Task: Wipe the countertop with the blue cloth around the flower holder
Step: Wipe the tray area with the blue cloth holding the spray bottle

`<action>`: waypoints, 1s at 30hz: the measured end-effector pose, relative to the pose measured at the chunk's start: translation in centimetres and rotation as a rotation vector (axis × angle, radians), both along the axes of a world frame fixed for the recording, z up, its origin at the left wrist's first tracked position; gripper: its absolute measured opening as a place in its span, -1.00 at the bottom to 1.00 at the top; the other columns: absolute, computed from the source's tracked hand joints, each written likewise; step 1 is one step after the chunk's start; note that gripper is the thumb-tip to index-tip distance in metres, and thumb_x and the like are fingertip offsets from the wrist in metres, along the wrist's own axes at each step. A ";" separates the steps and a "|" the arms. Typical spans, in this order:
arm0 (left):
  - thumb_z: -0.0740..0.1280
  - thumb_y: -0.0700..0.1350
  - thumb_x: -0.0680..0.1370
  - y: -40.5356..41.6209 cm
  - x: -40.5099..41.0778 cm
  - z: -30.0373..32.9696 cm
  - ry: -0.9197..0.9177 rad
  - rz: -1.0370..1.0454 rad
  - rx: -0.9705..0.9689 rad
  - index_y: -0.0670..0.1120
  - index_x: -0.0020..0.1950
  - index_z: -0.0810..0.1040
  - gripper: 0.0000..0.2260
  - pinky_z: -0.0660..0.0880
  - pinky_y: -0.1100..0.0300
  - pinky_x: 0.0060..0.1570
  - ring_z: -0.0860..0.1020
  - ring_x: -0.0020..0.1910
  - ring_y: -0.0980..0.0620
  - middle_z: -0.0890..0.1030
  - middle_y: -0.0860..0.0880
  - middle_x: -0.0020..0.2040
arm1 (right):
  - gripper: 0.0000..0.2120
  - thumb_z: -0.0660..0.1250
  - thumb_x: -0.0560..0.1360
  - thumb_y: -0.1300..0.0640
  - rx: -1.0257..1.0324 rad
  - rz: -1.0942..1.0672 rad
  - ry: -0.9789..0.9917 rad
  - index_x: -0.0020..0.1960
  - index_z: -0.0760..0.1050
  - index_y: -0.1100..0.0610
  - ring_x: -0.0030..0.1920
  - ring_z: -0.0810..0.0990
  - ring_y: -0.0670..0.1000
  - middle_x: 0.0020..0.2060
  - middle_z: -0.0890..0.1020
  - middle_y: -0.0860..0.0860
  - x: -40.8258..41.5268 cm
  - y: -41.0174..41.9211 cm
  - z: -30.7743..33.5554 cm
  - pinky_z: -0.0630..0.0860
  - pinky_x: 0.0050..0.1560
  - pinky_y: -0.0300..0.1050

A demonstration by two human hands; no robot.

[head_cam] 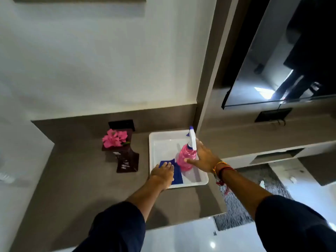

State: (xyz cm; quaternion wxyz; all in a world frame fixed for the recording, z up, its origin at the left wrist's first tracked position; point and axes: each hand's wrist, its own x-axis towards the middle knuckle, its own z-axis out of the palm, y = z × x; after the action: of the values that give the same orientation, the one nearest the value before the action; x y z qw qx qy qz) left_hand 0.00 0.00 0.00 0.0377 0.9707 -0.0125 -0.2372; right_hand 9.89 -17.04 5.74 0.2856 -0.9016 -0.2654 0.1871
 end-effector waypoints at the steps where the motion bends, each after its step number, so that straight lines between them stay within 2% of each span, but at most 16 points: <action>1: 0.17 -0.03 0.68 -0.3 0.3 -0.8 0.043 0.004 0.008 -0.21 0.60 0.01 -0.42 0.07 -0.11 0.57 0.03 0.61 -0.12 0.05 -0.14 0.63 | -0.16 0.45 0.41 -0.05 0.082 -0.018 0.001 0.54 0.05 -0.02 0.31 0.45 0.09 0.40 0.37 0.07 0.3 0.2 -0.8 0.41 0.28 -0.04; 3: 0.19 -0.02 0.68 -0.3 0.5 -1.6 0.069 0.025 0.003 -0.21 0.61 -0.05 -0.37 0.04 -0.11 0.58 -0.03 0.62 -0.13 -0.02 -0.14 0.64 | -0.20 0.46 0.41 0.00 0.223 -0.060 0.002 0.50 0.07 -0.11 0.17 0.46 -0.02 0.22 0.45 0.00 0.6 0.6 -1.4 0.41 0.18 -0.12; 5: 0.21 0.00 0.66 -0.5 0.7 -2.6 0.051 0.025 0.017 -0.22 0.61 -0.09 -0.33 0.03 -0.13 0.58 -0.05 0.62 -0.14 -0.05 -0.16 0.64 | -0.24 0.45 0.41 -0.02 0.310 -0.122 0.028 0.48 0.12 -0.10 0.08 0.49 -0.03 0.13 0.48 -0.03 0.9 1.2 -2.4 0.49 0.16 -0.07; 7: 0.24 0.03 0.65 -0.7 0.8 -3.4 0.051 0.017 0.045 -0.23 0.60 -0.11 -0.28 0.02 -0.15 0.58 -0.06 0.62 -0.15 -0.06 -0.17 0.64 | -0.22 0.45 0.42 -0.07 0.385 -0.187 0.041 0.50 0.13 -0.03 0.10 0.51 -0.02 0.16 0.50 -0.03 1.0 2.0 -3.3 0.52 0.17 -0.01; 10: 0.30 0.01 0.62 -0.3 1.2 -4.2 0.031 -0.010 0.110 -0.23 0.60 -0.12 -0.22 0.00 -0.16 0.58 -0.07 0.62 -0.15 -0.06 -0.17 0.64 | -0.15 0.46 0.42 -0.09 0.496 -0.270 0.047 0.55 0.06 -0.03 0.12 0.55 0.01 0.20 0.51 0.00 1.7 3.2 -3.8 0.53 0.17 -0.04; 12: 0.38 -0.07 0.58 -0.2 1.5 -4.5 -0.011 -0.024 0.149 -0.25 0.60 -0.10 -0.19 0.02 -0.16 0.57 -0.02 0.61 -0.16 -0.01 -0.19 0.63 | -0.24 0.45 0.44 -0.05 0.522 -0.291 0.039 0.52 0.16 0.03 0.07 0.60 0.06 0.12 0.55 0.06 2.0 4.0 -4.1 0.58 0.17 0.01; 14: 0.47 -0.10 0.51 -0.2 2.1 -4.7 -0.078 -0.063 0.198 -0.28 0.58 0.01 -0.17 0.07 -0.15 0.57 0.12 0.58 -0.20 0.14 -0.22 0.59 | -0.46 0.43 0.48 0.04 0.544 -0.287 -0.025 0.39 0.32 0.06 -0.02 0.60 0.04 0.05 0.57 0.07 2.2 4.5 -4.3 0.63 0.13 0.02; 16: 0.49 -0.13 0.48 -0.3 2.5 -5.2 -0.148 -0.080 0.222 -0.30 0.52 0.17 -0.25 0.14 -0.14 0.55 0.29 0.49 -0.22 0.32 -0.25 0.51 | -0.60 0.41 0.49 0.13 0.573 -0.267 -0.104 0.28 0.37 0.02 -0.07 0.57 0.01 0.07 0.59 0.12 2.3 4.9 -4.7 0.61 0.04 -0.16; 18: 0.43 -0.21 0.51 -0.3 2.4 -5.7 -0.182 -0.050 0.197 -0.31 0.45 0.29 -0.42 0.23 -0.10 0.52 0.40 0.41 -0.23 0.44 -0.27 0.42 | -0.59 0.39 0.47 0.22 0.546 -0.256 -0.155 0.28 0.40 0.08 -0.09 0.57 0.00 0.08 0.61 0.19 2.3 5.3 -4.9 0.51 -0.05 -0.38; 20: 0.39 -0.25 0.53 -0.2 2.2 -6.3 -0.207 -0.005 0.159 -0.31 0.38 0.36 -0.54 0.31 -0.04 0.46 0.45 0.35 -0.22 0.49 -0.27 0.37 | -0.58 0.37 0.44 0.29 0.529 -0.269 -0.175 0.28 0.43 0.16 -0.11 0.57 0.00 0.05 0.61 0.21 2.1 5.7 -4.9 0.46 -0.09 -0.48; 21: 0.39 -0.24 0.53 -0.1 2.3 -6.3 -0.240 0.012 0.143 -0.31 0.38 0.36 -0.54 0.34 -0.02 0.44 0.46 0.34 -0.21 0.50 -0.27 0.36 | -0.60 0.37 0.42 0.30 0.524 -0.282 -0.188 0.25 0.44 0.17 -0.11 0.58 0.00 0.04 0.62 0.20 2.0 5.9 -4.7 0.46 -0.11 -0.50; 22: 0.41 -0.21 0.52 0.0 2.3 -6.0 -0.279 0.032 0.114 -0.30 0.39 0.35 -0.50 0.35 -0.02 0.42 0.46 0.35 -0.21 0.48 -0.28 0.37 | -0.62 0.37 0.42 0.30 0.516 -0.287 -0.208 0.21 0.45 0.17 -0.12 0.58 0.00 0.01 0.62 0.19 2.0 6.0 -4.3 0.49 -0.11 -0.47; 25: 0.47 -0.17 0.48 0.7 1.3 -4.3 -0.385 0.050 0.101 -0.30 0.48 0.24 -0.34 0.29 -0.10 0.48 0.36 0.46 -0.25 0.38 -0.31 0.46 | -0.65 0.37 0.42 0.29 0.501 -0.274 -0.242 0.19 0.47 0.19 -0.15 0.62 0.04 -0.10 0.62 0.14 1.6 6.4 -2.3 0.64 -0.07 -0.20; 28: 0.40 -0.22 0.51 1.7 -1.4 -1.3 -0.477 0.026 0.183 -0.34 0.49 0.21 -0.37 0.21 -0.14 0.51 0.31 0.49 -0.27 0.35 -0.34 0.48 | -0.64 0.35 0.42 0.32 0.535 -0.251 -0.232 0.21 0.46 0.20 -0.14 0.65 0.14 -0.12 0.63 0.21 -0.3 7.4 1.1 0.64 -0.10 -0.19; 30: 0.33 -0.26 0.55 2.5 -3.4 0.3 -0.538 0.038 0.208 -0.35 0.50 0.21 -0.44 0.18 -0.13 0.53 0.31 0.49 -0.27 0.35 -0.34 0.48 | -0.69 0.35 0.41 0.33 0.537 -0.210 -0.271 0.15 0.49 0.22 -0.20 0.65 0.12 -0.18 0.64 0.19 -2.1 8.4 3.7 0.67 -0.15 -0.14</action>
State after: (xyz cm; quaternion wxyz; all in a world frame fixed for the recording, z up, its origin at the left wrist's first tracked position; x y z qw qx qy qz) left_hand -3.42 2.48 0.32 -0.0622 0.9974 0.0202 0.0294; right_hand 7.83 -8.68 9.48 0.4932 -0.8332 -0.2465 -0.0419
